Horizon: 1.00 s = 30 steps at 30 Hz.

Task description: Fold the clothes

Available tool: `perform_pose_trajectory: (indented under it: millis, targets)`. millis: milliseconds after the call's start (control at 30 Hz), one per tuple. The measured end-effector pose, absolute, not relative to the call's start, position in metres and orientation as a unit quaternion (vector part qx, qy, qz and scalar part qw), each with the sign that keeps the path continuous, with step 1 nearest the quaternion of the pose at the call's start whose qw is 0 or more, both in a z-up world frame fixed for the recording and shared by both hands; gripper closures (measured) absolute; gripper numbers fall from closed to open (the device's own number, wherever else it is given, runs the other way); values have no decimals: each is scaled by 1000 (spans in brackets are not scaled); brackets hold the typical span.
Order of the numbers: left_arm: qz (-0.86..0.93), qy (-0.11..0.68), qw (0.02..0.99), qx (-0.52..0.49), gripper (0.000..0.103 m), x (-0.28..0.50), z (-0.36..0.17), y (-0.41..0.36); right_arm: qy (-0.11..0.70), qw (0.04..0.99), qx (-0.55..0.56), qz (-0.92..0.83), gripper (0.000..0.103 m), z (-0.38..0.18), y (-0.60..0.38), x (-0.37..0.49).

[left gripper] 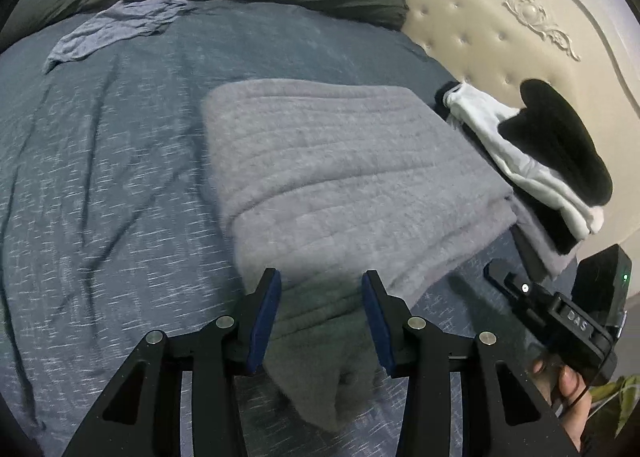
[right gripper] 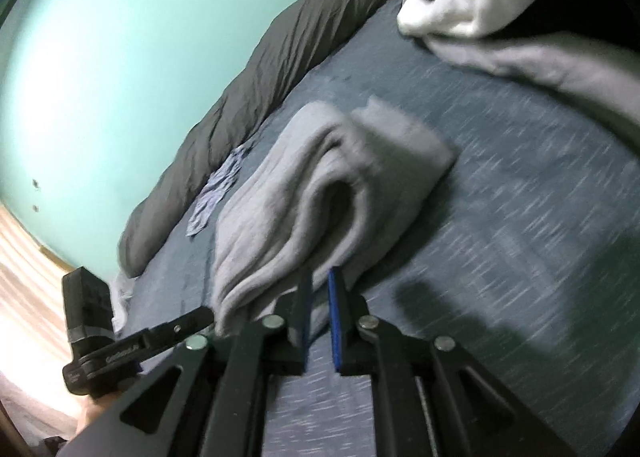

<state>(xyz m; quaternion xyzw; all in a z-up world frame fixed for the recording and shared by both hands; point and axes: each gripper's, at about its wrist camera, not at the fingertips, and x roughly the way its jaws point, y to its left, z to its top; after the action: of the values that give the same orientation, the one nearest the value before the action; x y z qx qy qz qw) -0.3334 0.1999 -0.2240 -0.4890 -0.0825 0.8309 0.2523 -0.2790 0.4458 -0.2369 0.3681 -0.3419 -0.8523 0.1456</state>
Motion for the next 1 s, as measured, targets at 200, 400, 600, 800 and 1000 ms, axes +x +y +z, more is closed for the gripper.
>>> perform_pose_trajectory:
  millis: [200, 400, 600, 800, 1000]
  targets:
    - [833, -87, 236, -493, 58, -330, -225, 170, -350, 169, 391, -835, 30, -238, 418, -282]
    - [833, -96, 234, -492, 57, -330, -221, 147, -375, 168, 431, -803, 23, -251, 399, -299]
    - [836, -103, 231, -486, 57, -336, -217, 126, -419, 147, 439, -782, 22, -264, 390, -314]
    - [838, -111, 227, -483, 57, -354, -216, 108, -420, 129, 442, -782, 22, -270, 388, -324]
    - [828, -147, 231, -490, 51, -392, -225, 104, -421, 120, 438, -786, 21, -273, 389, -330]
